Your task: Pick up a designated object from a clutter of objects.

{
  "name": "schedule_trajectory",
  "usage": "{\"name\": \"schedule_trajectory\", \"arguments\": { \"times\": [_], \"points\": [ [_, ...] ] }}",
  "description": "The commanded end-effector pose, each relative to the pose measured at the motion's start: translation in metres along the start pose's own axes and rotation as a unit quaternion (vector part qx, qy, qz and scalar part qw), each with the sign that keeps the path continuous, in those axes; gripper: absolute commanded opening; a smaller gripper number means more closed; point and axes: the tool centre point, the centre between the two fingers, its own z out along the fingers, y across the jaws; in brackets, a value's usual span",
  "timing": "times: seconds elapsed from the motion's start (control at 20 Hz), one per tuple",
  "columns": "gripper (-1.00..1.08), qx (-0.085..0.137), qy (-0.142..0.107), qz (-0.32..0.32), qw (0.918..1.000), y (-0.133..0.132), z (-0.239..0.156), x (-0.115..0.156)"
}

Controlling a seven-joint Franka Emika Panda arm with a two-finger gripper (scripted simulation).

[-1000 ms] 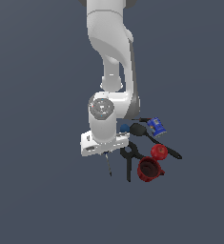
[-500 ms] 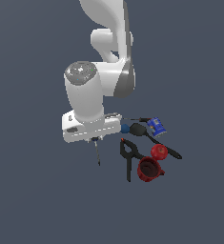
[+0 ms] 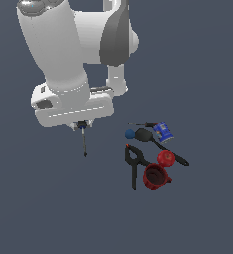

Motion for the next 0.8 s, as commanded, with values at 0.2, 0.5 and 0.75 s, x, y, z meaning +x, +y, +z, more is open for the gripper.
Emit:
{"name": "schedule_trajectory", "arguments": {
  "times": [0.2,0.5,0.75],
  "points": [
    [-1.0,0.0,-0.001,0.0,1.0,0.017,-0.048,-0.005],
    [-1.0,0.0,-0.001,0.0,1.0,0.026,-0.07,-0.007],
    [-1.0,0.0,-0.001,0.0,1.0,0.028,-0.074,-0.006]
  ]
}}
